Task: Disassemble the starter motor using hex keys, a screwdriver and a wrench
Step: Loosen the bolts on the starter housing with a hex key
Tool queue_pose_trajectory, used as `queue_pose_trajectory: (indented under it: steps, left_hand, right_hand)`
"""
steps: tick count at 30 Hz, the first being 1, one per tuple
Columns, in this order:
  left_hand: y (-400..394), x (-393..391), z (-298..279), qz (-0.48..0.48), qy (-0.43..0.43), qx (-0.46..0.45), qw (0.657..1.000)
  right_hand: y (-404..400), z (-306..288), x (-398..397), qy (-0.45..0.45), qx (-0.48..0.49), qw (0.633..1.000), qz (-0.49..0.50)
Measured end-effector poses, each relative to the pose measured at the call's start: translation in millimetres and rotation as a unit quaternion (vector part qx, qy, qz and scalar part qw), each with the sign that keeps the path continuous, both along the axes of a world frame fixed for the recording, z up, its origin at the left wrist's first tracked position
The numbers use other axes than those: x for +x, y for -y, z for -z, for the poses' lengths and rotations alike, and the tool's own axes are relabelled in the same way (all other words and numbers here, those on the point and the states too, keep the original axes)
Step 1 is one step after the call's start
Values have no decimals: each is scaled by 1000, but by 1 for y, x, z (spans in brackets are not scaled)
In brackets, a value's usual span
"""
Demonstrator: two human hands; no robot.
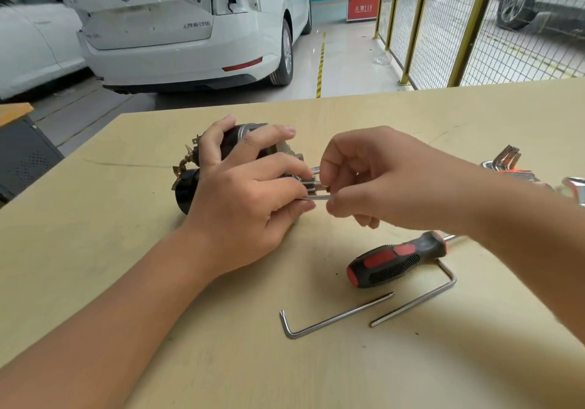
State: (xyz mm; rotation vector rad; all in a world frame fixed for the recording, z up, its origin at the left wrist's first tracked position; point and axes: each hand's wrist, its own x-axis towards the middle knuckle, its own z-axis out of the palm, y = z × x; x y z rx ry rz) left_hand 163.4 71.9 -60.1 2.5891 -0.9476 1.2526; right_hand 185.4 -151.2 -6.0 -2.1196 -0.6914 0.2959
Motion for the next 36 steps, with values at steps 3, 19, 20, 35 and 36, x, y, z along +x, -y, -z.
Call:
queue_pose_trajectory:
  steps: [3, 19, 20, 35, 36]
  left_hand:
    - [0, 1, 0, 3, -10, -28, 1000]
    - [-26, -3, -10, -34, -32, -11, 999]
    - [-32, -4, -13, -55, -47, -7, 997]
    - [-64, 4, -9, -100, -122, -153, 976]
    - [-66, 5, -8, -101, -118, -187, 970]
  right_hand:
    - [20, -7, 5, 5, -79, 995, -61]
    - [23, 13, -6, 15, 14, 998, -53]
    - [21, 16, -7, 7, 15, 999, -43]
    - [22, 16, -6, 31, -33, 999, -21]
    - [23, 15, -6, 30, -36, 999, -23]
